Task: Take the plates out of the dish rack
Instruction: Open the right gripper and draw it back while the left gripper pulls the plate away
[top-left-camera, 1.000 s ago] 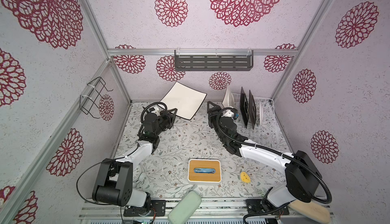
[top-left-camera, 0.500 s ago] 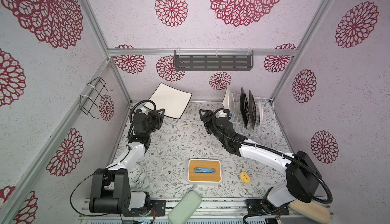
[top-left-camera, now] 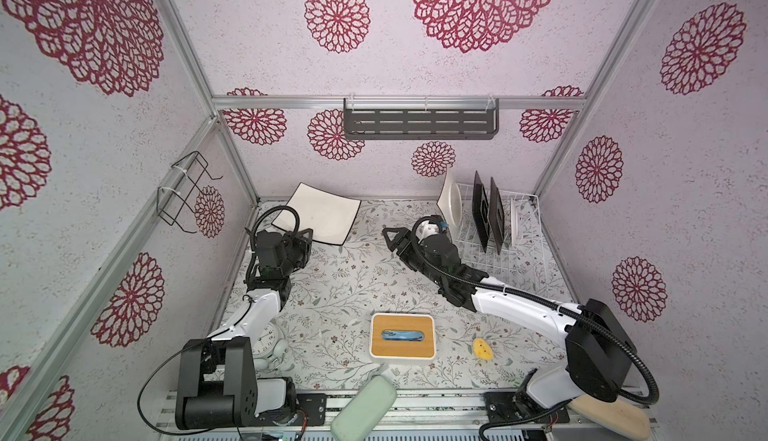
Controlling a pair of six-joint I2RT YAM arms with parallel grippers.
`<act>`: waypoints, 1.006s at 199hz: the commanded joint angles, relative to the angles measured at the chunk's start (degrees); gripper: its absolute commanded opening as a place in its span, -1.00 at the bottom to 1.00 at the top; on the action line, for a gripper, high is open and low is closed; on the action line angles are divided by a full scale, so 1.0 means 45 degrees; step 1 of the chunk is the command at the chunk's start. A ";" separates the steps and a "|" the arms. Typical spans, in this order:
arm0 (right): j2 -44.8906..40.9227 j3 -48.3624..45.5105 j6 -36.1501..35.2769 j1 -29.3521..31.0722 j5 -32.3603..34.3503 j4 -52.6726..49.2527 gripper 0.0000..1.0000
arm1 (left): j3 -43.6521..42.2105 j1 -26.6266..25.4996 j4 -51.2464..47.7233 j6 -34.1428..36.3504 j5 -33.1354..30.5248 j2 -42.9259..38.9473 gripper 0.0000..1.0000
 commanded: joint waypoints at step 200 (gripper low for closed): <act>0.4887 0.5968 -0.3259 0.0292 -0.2780 -0.4068 0.73 | 0.0125 0.3122 0.4967 -0.0551 0.1448 0.3671 -1.00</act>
